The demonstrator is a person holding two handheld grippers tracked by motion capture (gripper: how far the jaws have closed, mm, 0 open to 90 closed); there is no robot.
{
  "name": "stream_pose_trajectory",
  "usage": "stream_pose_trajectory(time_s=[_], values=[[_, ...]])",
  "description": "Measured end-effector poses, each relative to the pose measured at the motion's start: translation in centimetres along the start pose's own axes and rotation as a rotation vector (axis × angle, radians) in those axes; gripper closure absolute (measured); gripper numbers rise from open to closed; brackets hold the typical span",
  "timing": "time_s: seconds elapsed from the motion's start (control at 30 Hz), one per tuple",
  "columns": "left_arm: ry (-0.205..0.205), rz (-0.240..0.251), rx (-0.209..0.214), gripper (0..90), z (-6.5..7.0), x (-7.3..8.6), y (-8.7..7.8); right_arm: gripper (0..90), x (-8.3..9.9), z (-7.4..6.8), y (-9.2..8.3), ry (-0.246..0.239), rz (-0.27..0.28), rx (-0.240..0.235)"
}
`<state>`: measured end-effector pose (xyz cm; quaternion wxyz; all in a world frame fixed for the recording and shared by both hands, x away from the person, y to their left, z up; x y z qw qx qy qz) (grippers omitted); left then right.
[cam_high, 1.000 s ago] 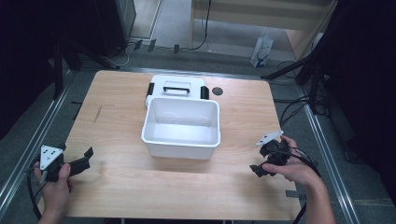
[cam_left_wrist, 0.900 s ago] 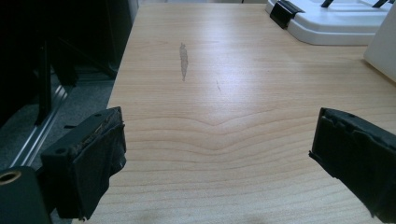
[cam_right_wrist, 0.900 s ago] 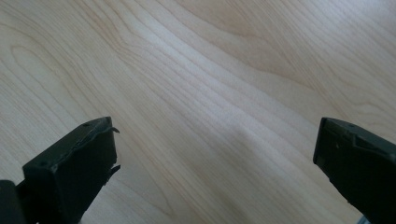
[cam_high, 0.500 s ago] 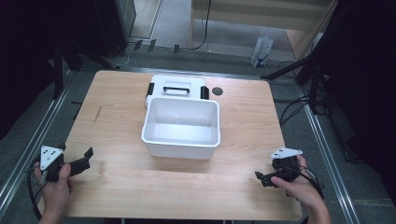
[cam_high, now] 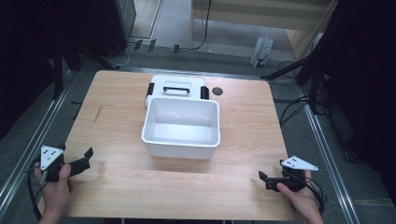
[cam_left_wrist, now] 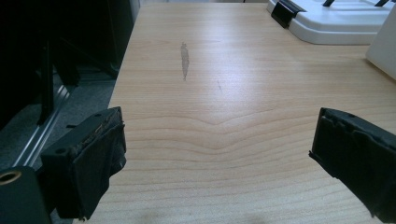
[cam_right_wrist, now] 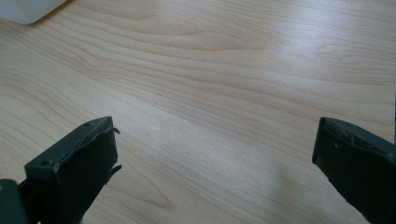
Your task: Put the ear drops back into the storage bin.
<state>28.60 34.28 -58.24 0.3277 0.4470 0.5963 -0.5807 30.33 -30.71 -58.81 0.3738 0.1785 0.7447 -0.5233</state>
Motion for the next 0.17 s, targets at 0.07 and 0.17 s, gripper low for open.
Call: stream_pose_trajectory(time_s=[0.07, 0.17], values=[[0.0, 0.0, -0.001, 3.5, -0.01, 0.0, 0.01, 0.0, 0.08, 0.02, 0.04, 0.032, 0.012, -0.012], [-0.002, 0.002, -0.003, 3.5, -0.03, -0.01, 0.0, 0.1, -0.27, -0.1, -0.15, 0.074, 0.037, -0.033]])
Point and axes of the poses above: each handheld gripper's, and its own axes: y roughly forward along the jaws, x roughly out of its underside, z roughly to its right, the point moved 8 cm from there along y, roughly forward along the jaws, and after that the axes turned 10 degrees about y, right-handed, at the moved point
